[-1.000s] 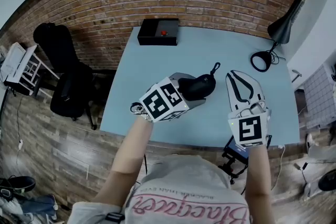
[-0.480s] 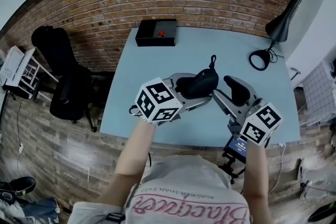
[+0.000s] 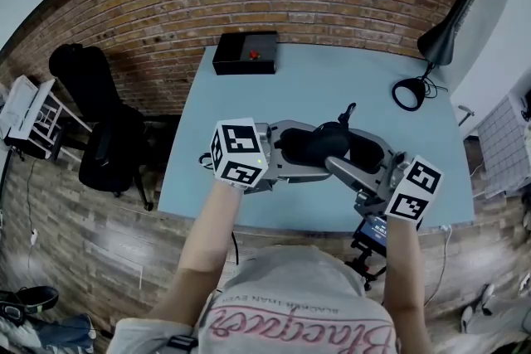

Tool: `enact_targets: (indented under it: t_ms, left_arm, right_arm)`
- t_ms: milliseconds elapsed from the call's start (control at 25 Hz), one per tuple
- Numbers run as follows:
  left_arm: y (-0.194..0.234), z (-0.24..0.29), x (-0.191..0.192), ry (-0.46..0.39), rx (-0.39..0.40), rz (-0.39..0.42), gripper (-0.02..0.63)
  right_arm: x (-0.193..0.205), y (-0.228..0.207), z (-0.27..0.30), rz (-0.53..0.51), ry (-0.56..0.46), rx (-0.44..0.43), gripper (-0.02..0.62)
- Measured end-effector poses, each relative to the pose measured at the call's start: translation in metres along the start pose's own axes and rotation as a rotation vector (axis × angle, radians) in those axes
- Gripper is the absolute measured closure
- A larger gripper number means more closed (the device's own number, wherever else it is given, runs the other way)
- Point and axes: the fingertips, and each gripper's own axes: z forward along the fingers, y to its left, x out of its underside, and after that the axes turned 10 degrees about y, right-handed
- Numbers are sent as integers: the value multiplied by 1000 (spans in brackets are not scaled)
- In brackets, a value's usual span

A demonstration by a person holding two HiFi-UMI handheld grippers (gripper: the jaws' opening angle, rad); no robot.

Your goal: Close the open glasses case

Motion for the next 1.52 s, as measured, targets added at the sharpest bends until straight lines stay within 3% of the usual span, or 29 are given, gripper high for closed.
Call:
enact_targets:
  t_ms: [440, 600, 760, 1040, 1160, 1520]
  left_arm:
    - [25, -4, -7, -14, -315, 140, 281]
    - [38, -4, 0, 98, -511, 229, 276]
    - [48, -7, 8, 160, -665, 287, 276]
    - [58, -5, 11, 316, -954, 519, 276]
    - [57, -5, 12, 305, -927, 480, 278]
    - [42, -4, 11, 64, -553, 118, 281]
  right_arm:
    - [-4, -23, -4, 90, -70, 145, 346]
    - [-6, -34, -9, 62, -75, 264, 347]
    - [-15, -46, -17, 112, -136, 344, 347]
    - [-24, -54, -21, 216, -189, 384, 347]
    - [-25, -53, -20, 208, -191, 381, 345]
    - [-29, -36, -18, 121, -165, 271, 347]
